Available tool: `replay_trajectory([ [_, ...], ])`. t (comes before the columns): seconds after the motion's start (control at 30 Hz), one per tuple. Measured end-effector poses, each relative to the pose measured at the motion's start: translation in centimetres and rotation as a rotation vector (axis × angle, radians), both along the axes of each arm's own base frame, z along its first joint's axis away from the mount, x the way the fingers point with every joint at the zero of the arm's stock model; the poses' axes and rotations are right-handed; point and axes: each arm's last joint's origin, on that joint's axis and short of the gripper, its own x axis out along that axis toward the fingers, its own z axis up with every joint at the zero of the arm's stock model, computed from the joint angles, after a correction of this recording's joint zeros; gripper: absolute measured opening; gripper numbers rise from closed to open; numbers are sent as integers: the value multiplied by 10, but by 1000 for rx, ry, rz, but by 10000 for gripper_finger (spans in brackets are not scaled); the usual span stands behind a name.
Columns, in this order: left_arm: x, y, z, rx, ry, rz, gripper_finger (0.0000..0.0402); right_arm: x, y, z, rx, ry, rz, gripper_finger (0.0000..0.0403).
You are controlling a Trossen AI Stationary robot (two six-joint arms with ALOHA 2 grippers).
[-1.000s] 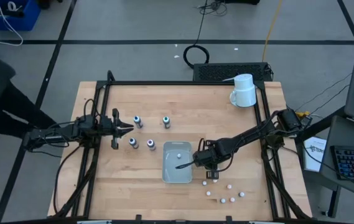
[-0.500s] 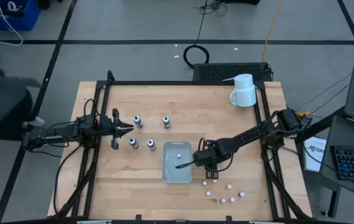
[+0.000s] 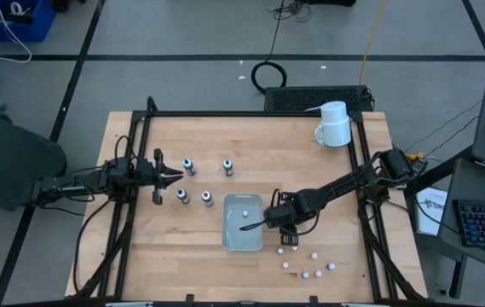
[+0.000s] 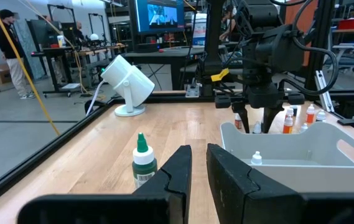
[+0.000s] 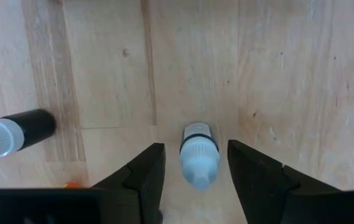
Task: Pick & Place food coloring
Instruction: Put the small blue food coloring bottle into the white bin
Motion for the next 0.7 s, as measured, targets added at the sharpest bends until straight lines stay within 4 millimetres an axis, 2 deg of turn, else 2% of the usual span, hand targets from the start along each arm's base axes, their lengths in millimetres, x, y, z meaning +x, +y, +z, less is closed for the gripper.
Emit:
replay_trajectory([
  [0.4, 0, 0, 0, 0, 0, 0, 58, 1, -5, 0, 2, 1, -9, 153],
  [0.7, 0, 0, 0, 0, 0, 0, 58, 1, -4, 0, 26, 7, -4, 125],
])
